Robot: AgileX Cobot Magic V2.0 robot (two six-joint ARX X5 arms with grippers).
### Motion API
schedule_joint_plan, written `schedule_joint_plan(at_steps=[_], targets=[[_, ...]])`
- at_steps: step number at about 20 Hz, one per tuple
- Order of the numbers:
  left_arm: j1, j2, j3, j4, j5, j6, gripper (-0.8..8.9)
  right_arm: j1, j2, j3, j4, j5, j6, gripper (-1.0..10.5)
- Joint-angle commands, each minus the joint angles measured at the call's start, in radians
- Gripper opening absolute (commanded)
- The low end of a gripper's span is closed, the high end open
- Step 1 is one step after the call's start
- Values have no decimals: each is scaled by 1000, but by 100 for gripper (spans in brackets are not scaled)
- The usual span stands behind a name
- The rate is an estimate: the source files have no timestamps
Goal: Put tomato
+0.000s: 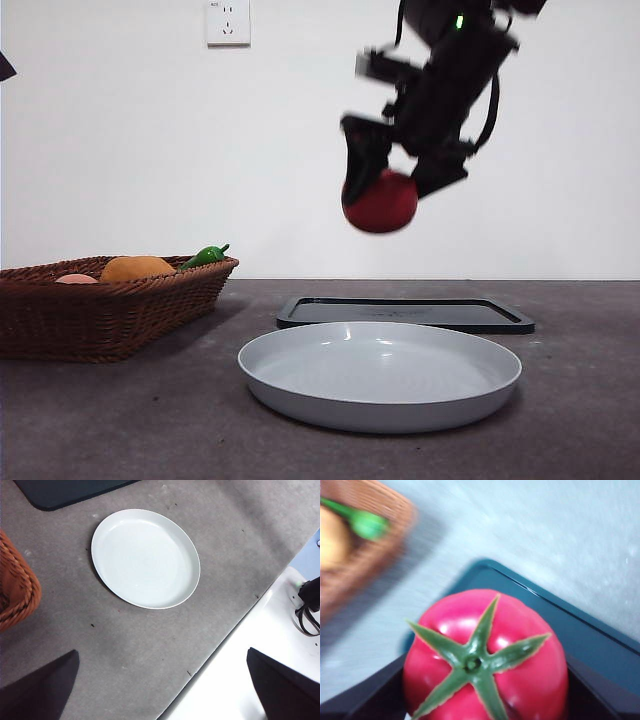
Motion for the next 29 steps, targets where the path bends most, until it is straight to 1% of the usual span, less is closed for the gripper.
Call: schedule_joint_plan(at_steps=[1, 4, 9, 16, 17, 18, 19, 20, 22, 24, 29], targets=[[-4, 4, 16, 8, 5, 11, 528, -15, 83, 55, 4, 0, -19, 220], [-4, 4, 16, 8, 5, 11, 528, -41, 159, 80, 15, -1, -26, 220], [-4, 4, 16, 9, 5, 11, 528, -66, 228, 85, 51, -5, -32, 220], [-4, 4, 16, 8, 5, 11, 528, -65, 257, 85, 43, -5, -32, 222], [-4, 4, 16, 8, 5, 11, 528, -65, 257, 85, 40, -16, -31, 226], [-4, 4, 16, 8, 5, 11, 528, -65, 257, 85, 36, -43, -31, 274], [-4, 4, 16, 8, 5, 11, 528, -64, 257, 85, 30, -61, -31, 357], [-4, 4, 16, 8, 5, 11, 528, -61, 257, 85, 23, -60, -31, 401], [-4, 4, 16, 8, 5, 11, 528, -58, 257, 85, 17, -60, -30, 423], [-4, 4, 16, 7, 5, 11, 528, -58, 254, 86, 13, -60, -14, 507], [-4, 4, 16, 4, 5, 11, 528, -58, 206, 87, -25, -54, -12, 510]])
